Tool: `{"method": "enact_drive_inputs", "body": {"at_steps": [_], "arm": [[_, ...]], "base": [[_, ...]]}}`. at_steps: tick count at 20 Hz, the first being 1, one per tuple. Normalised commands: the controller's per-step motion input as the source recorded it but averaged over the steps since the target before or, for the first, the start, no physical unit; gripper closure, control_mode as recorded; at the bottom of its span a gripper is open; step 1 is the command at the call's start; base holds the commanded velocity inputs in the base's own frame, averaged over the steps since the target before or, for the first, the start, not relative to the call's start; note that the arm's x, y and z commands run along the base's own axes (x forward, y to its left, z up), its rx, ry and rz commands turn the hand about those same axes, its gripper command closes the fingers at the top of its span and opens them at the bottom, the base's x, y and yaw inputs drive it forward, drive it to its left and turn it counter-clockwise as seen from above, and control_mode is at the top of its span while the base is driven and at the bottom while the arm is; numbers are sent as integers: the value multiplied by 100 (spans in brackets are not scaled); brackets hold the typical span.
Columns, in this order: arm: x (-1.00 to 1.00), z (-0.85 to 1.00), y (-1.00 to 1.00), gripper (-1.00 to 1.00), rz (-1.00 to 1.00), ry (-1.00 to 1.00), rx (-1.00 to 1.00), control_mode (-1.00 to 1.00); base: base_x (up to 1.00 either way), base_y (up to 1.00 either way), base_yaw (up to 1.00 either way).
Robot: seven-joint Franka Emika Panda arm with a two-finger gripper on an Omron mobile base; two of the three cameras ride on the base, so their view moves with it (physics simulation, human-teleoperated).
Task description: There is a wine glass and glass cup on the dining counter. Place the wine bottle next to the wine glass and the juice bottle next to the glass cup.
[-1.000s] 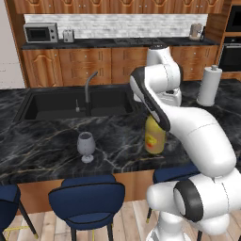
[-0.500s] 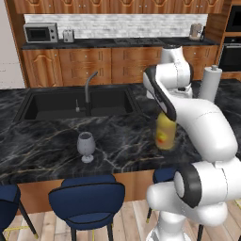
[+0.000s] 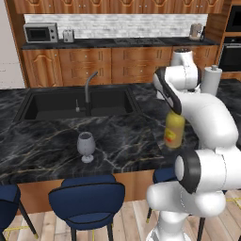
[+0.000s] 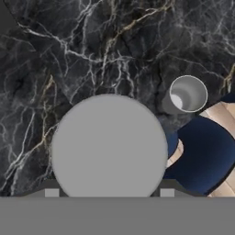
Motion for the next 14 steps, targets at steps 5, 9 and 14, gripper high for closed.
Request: {"method": "enact_drive_inputs", "body": {"at_steps": [5,9,14], "arm": [[18,-24,-50,100,0,0,0,-100],[19,-25,-45,100,0,4,0,-100],[18,-29,-36,100,0,6,0,-100]], "base": [[0,0,0],[0,0,0],[0,0,0]]}}
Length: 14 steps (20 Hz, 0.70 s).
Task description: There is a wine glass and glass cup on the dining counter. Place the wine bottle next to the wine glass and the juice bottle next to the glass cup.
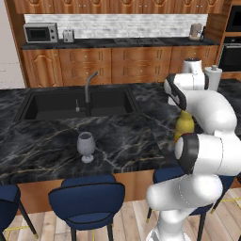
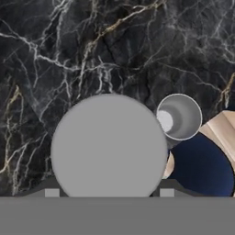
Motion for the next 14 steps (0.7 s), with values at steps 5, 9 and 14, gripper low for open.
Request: {"method": "enact_drive_inputs", "body": {"at_steps": [5,9,14], "arm": [[21,-34,-24,100,0,4,0,-100],[28,-31,-8,100,0,0,0,-100],[20,-31,-12,100,0,0,0,-100]], "base": [[0,0,0],[0,0,0],[0,0,0]]}}
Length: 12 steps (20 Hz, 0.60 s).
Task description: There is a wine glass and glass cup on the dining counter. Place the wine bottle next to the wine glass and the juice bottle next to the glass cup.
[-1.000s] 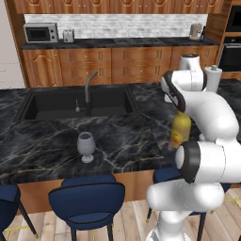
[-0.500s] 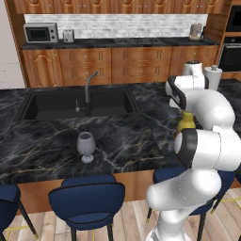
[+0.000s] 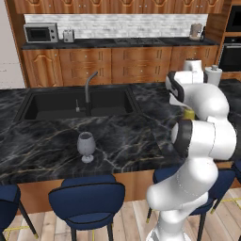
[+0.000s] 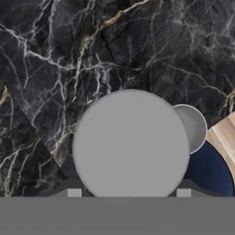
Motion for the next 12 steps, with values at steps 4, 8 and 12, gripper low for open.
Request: {"method": "enact_drive_inputs", "body": {"at_steps": [4,8,12], "arm": [[4,-37,-9,100,0,0,0,-100],[-2,-39,-10,-100,0,0,0,-100],[-9,-27,-20,-100,0,0,0,-100]], "base": [[0,0,0],[0,0,0],[0,0,0]]}}
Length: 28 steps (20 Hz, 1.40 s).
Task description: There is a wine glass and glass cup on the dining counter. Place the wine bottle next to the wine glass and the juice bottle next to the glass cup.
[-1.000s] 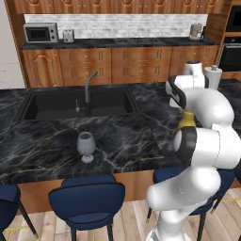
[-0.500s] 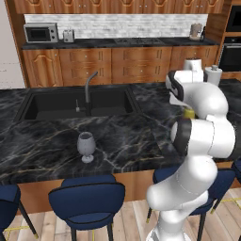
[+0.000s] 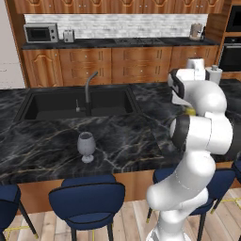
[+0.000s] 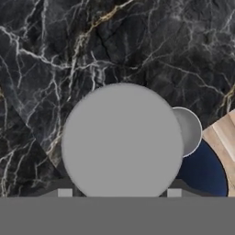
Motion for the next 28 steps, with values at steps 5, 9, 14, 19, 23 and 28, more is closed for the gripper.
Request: {"method": "enact_drive_inputs", "body": {"at_steps": [5,9,14,19,23,28], "arm": [[-9,-11,-17,-100,0,0,0,-100],[-3,-1,-5,-100,0,-1,2,-100],[-7,2,1,-100,0,-3,4,-100],[-14,4,11,-100,0,-5,1,-100],[-22,7,11,-100,0,-7,0,-100],[-20,9,11,-100,0,-11,0,-100]], "base": [[0,0,0],[0,0,0],[0,0,0],[0,0,0],[0,0,0],[0,0,0]]}}
